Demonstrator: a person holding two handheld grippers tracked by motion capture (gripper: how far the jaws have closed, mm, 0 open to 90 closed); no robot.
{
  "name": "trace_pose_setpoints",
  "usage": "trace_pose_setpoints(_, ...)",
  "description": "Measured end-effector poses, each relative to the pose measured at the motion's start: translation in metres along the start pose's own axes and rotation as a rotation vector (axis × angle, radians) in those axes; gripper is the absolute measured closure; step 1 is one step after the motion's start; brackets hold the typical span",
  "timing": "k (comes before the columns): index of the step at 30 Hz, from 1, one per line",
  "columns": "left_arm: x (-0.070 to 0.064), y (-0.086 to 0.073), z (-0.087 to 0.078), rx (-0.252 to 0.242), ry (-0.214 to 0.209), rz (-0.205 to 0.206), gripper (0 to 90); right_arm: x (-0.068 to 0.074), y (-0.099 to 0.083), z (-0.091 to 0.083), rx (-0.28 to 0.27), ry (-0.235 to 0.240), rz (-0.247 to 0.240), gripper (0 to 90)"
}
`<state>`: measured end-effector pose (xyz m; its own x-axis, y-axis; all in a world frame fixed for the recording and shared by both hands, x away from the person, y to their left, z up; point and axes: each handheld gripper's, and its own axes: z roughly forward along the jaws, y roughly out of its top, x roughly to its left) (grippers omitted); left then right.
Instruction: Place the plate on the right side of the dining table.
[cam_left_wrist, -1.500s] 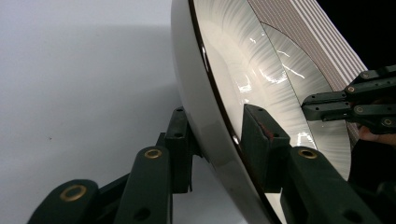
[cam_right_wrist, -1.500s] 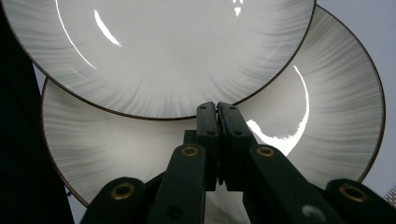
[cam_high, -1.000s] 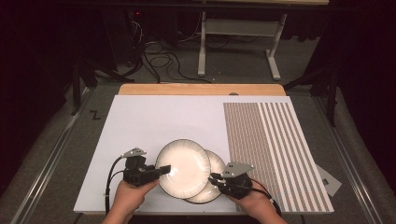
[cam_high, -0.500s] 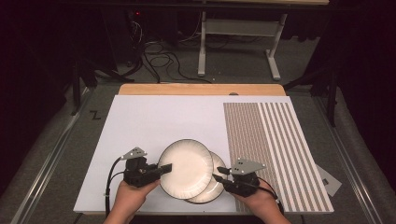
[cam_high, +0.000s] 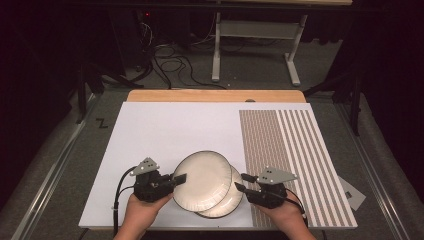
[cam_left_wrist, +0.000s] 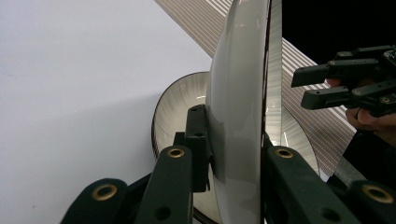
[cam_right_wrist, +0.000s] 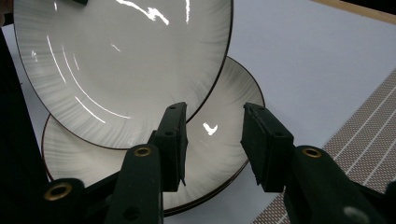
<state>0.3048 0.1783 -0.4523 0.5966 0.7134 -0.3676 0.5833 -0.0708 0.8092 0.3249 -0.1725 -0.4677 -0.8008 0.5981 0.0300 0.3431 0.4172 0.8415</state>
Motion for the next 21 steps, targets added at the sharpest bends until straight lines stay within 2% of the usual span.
trace_pose_setpoints(3, -0.005, 0.001, 0.0, -0.015, 0.002, 0.038, 78.9, -0.003, 0.0, -0.004, -0.015, -0.004, 0.005, 59.2)
trace_pose_setpoints(5, -0.01, 0.001, 0.0, -0.029, 0.024, 0.08, 79.1, -0.006, 0.001, -0.008, -0.025, -0.006, 0.009, 57.6)
trace_pose_setpoints(7, -0.012, 0.002, 0.001, -0.033, 0.034, 0.104, 79.3, -0.009, 0.001, -0.014, -0.042, -0.005, 0.015, 53.8)
trace_pose_setpoints(10, -0.015, 0.001, 0.001, -0.044, 0.034, 0.122, 79.3, -0.011, 0.001, -0.018, -0.056, -0.008, 0.019, 49.8)
trace_pose_setpoints(12, -0.016, 0.001, 0.001, -0.048, 0.035, 0.135, 79.3, -0.014, 0.001, -0.024, -0.077, -0.01, 0.025, 44.8)
trace_pose_setpoints(13, -0.016, 0.001, 0.001, -0.049, 0.035, 0.141, 79.3, -0.018, 0.001, -0.03, -0.102, -0.008, 0.042, 39.2)
trace_pose_setpoints(15, -0.018, 0.0, 0.001, -0.054, 0.037, 0.152, 79.3, -0.02, 0.001, -0.032, -0.112, -0.011, 0.039, 36.4)
trace_pose_setpoints(18, -0.019, 0.0, 0.001, -0.062, 0.036, 0.159, 79.3, -0.026, -0.001, -0.041, -0.153, -0.04, 0.071, 27.0)
trace_pose_setpoints(21, -0.021, -0.001, 0.002, -0.07, 0.041, 0.168, 79.3, -0.029, -0.001, -0.049, -0.187, -0.06, 0.08, 20.1)
